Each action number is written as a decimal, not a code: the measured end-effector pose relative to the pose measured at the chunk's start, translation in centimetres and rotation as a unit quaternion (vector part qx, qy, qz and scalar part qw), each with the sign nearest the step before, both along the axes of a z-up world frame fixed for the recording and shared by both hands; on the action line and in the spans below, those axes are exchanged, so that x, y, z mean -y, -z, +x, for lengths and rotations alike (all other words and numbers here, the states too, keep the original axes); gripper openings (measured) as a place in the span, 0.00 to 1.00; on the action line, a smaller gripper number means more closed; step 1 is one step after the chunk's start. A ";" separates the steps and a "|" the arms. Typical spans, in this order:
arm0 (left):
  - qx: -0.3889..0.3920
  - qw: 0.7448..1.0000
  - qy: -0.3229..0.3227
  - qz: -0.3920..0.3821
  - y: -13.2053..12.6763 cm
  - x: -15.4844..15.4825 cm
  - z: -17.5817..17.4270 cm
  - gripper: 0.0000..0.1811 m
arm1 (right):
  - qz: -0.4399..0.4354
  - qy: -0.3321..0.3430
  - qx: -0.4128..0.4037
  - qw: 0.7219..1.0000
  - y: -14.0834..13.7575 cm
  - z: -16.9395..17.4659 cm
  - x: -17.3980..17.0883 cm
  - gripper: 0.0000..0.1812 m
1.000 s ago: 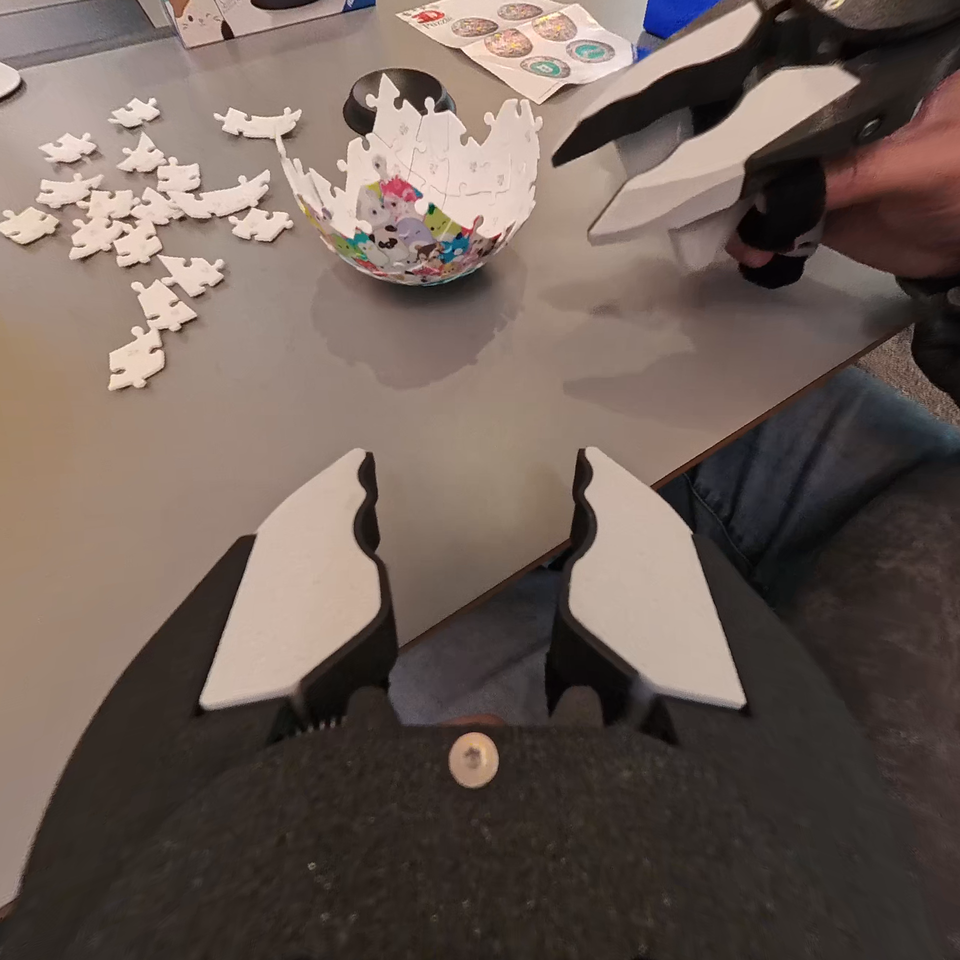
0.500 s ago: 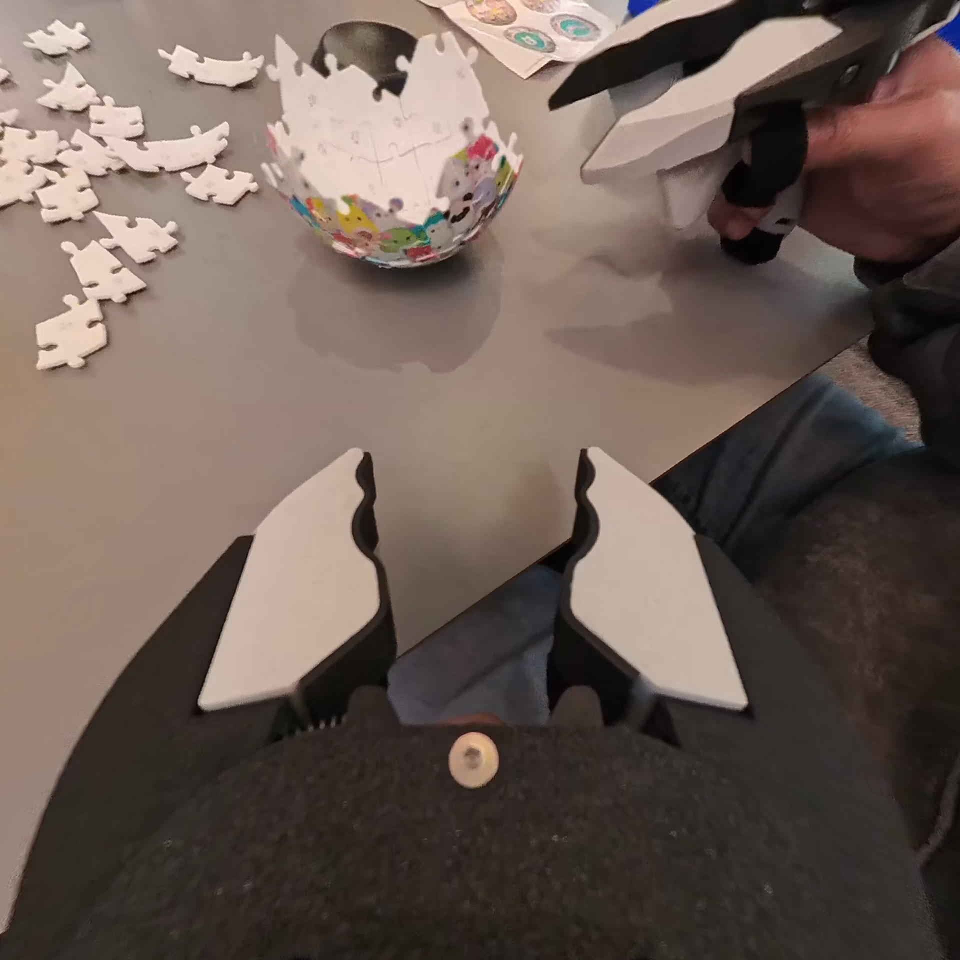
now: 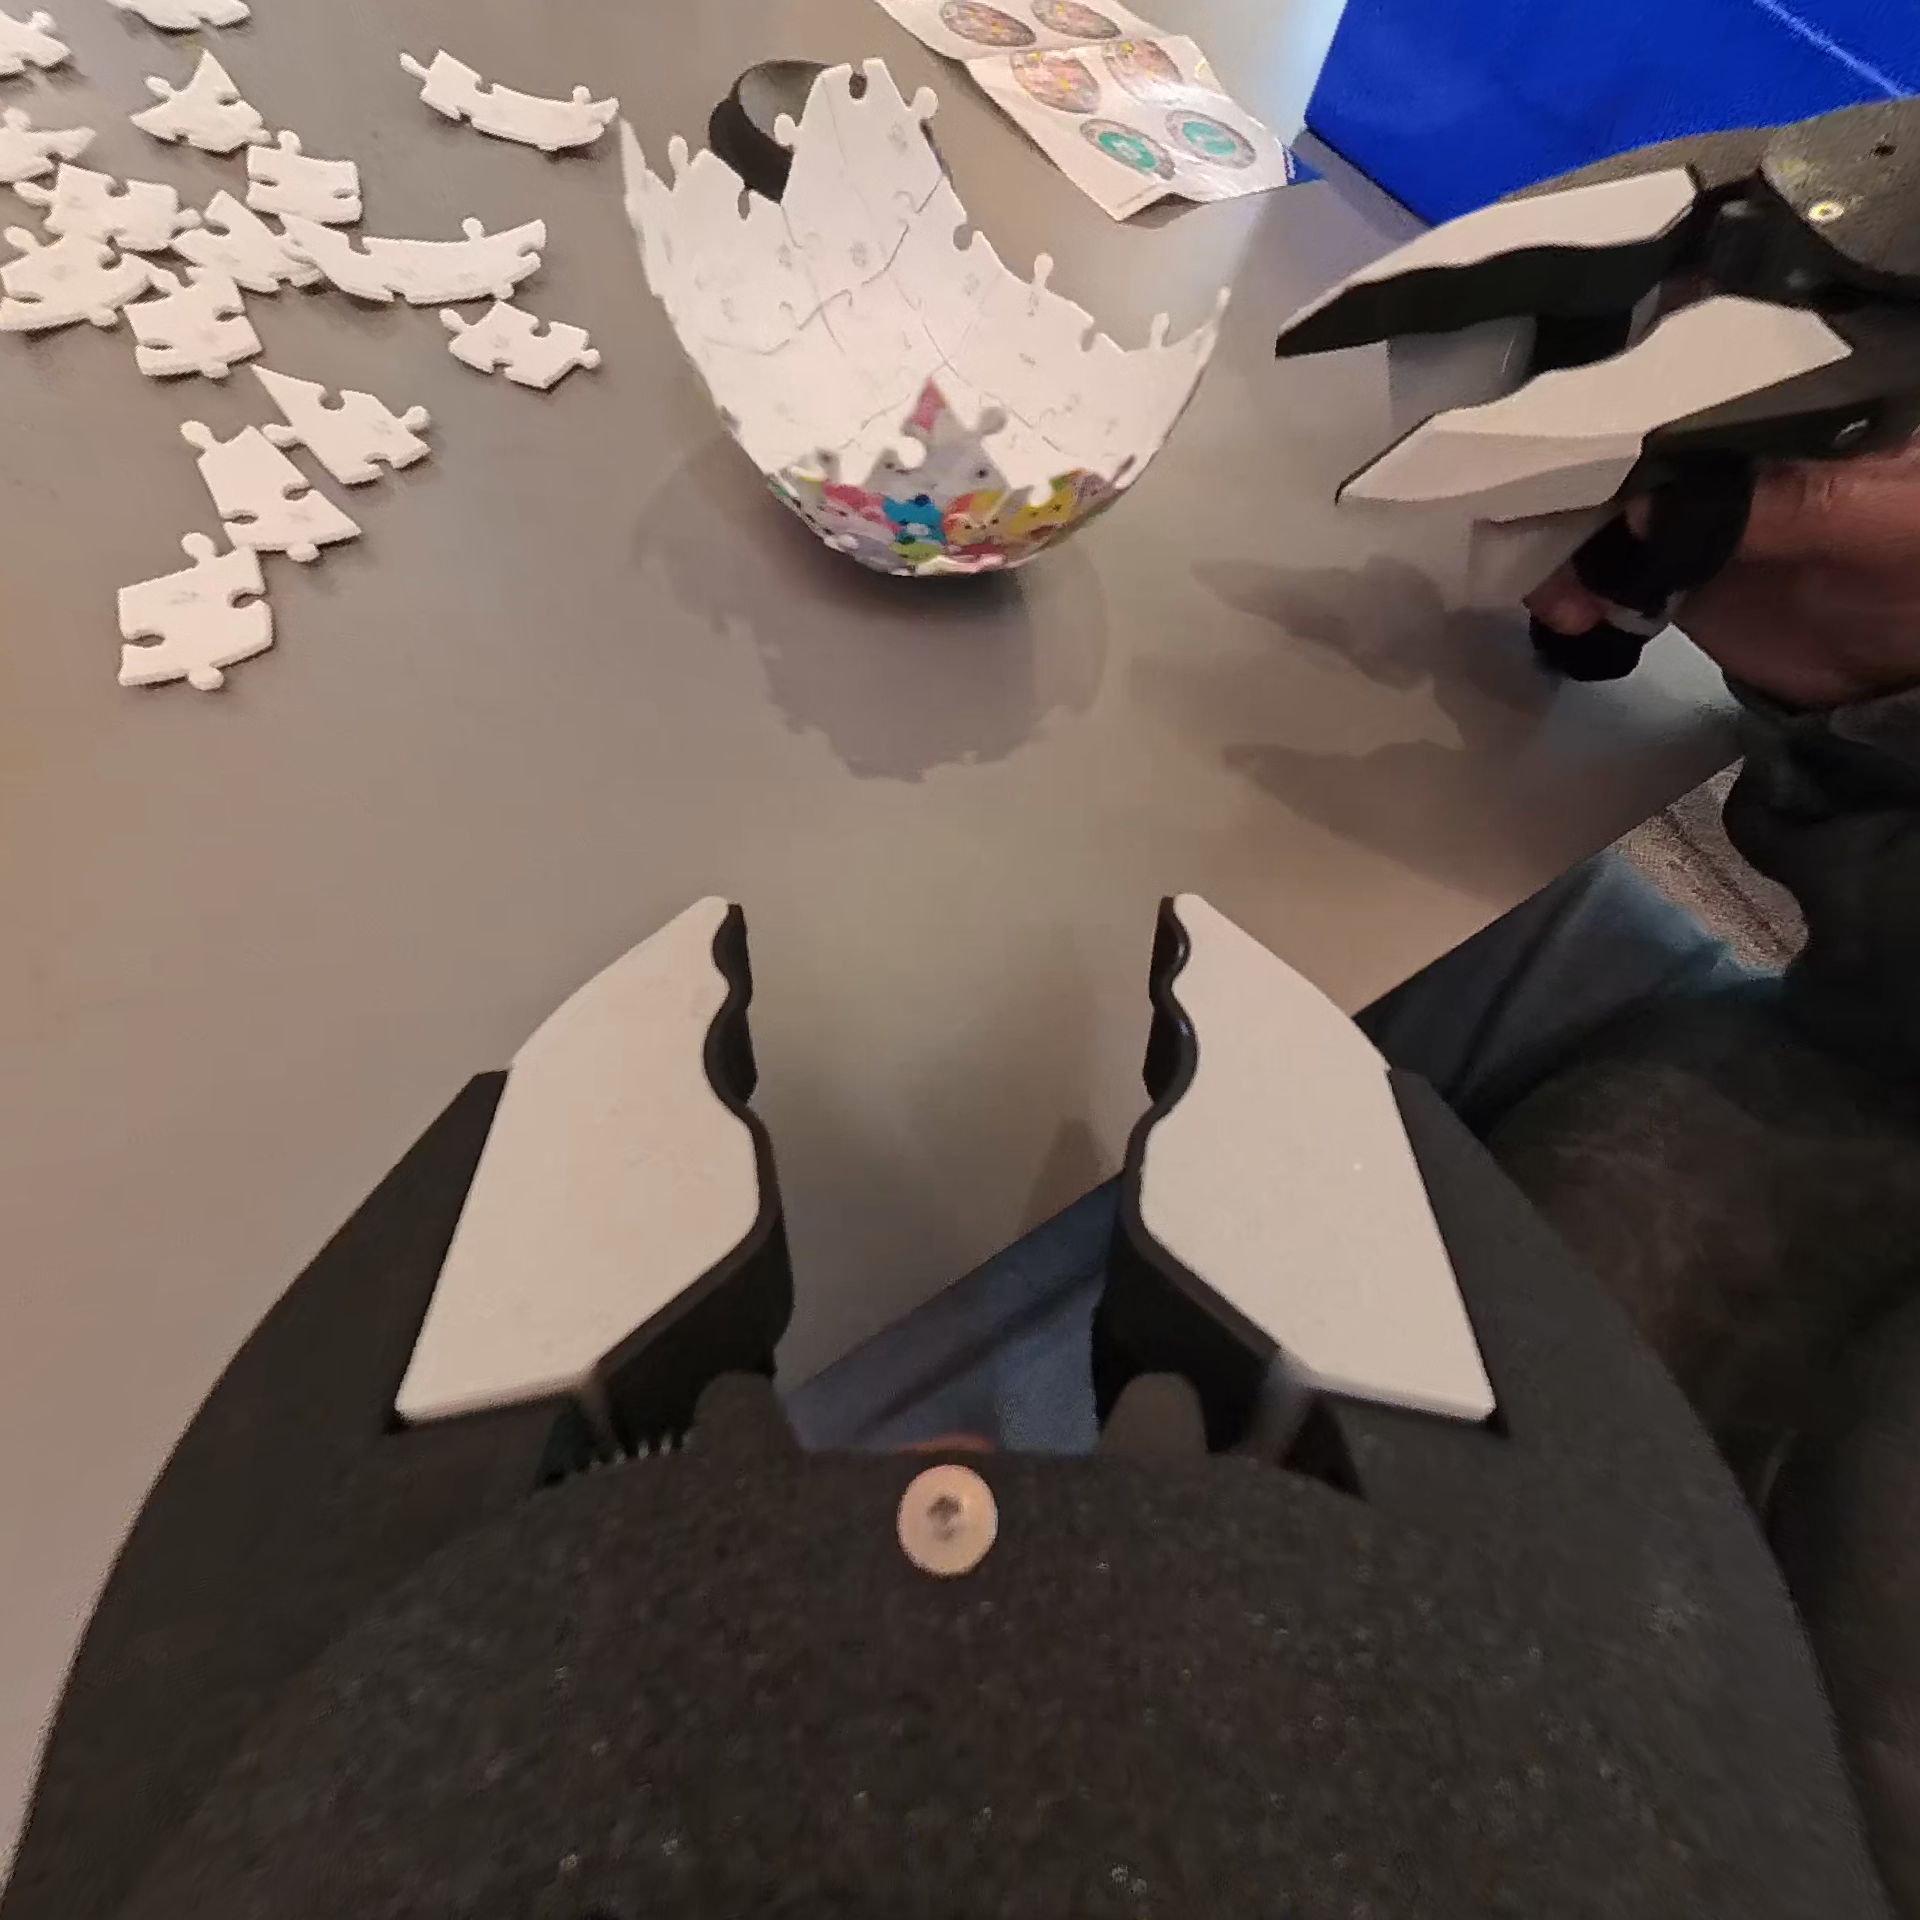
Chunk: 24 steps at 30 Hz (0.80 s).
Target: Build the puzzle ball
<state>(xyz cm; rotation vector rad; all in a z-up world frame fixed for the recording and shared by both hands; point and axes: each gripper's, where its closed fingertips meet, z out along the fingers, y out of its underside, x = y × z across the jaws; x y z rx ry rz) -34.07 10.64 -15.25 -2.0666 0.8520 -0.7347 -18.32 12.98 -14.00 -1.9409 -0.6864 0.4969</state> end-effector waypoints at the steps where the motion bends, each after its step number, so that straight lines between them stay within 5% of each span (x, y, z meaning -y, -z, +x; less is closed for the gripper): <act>1: 0.001 1.000 -0.002 -0.003 0.1 -0.1 0.0 0.40 | -0.003 0.001 -0.004 1.000 0.2 0.1 0.0 0.35; 24: -0.035 0.994 -0.099 0.015 0.6 -5.2 -4.3 0.38 | -0.009 0.005 -0.045 0.999 -0.9 1.6 0.9 0.34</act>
